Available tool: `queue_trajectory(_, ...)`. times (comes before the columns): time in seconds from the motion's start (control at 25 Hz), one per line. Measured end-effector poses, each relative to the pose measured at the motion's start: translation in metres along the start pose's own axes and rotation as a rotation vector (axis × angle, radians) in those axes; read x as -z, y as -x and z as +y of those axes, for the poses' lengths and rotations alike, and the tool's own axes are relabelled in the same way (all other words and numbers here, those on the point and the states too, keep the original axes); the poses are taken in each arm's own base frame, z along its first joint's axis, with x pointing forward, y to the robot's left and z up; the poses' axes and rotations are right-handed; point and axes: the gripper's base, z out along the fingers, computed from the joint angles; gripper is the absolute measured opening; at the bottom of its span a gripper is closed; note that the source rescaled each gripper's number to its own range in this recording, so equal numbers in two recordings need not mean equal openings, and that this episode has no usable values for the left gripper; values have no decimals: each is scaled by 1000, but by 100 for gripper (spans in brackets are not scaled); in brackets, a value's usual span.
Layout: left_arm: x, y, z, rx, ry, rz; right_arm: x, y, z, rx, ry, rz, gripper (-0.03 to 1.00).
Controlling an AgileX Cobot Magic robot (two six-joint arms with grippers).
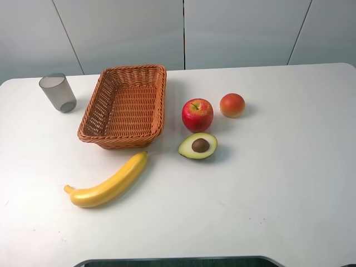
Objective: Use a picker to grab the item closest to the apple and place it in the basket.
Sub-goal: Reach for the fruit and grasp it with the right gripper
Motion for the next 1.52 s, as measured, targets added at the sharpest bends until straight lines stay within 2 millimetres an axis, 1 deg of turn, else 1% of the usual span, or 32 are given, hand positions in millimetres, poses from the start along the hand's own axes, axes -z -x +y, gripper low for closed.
queue_trajectory(0.08,0,0,0,0,0,0,0,21,0,-2,0,26,100)
queue_trajectory(0.16,0,0,0,0,0,0,-6,41,0,-5,0,65,100)
queue_trajectory(0.24,0,0,0,0,0,0,-13,56,-1,-8,0,101,100)
queue_trajectory(0.36,0,0,0,0,0,0,-31,68,-1,-22,12,180,100)
queue_trajectory(0.56,0,0,0,0,0,0,-72,79,4,-4,69,326,100)
queue_trajectory(0.72,0,0,0,0,0,0,-102,79,22,90,152,452,100)
queue_trajectory(0.88,0,0,0,0,0,0,-129,75,40,194,196,555,100)
queue_trajectory(1.0,0,0,0,0,0,0,-142,72,57,296,243,581,100)
queue_trajectory(1.24,0,0,0,0,0,0,-162,65,88,526,341,563,100)
queue_trajectory(1.32,0,0,0,0,0,0,-173,60,97,599,381,581,100)
queue_trajectory(1.52,0,0,0,0,0,0,-208,47,118,657,449,603,100)
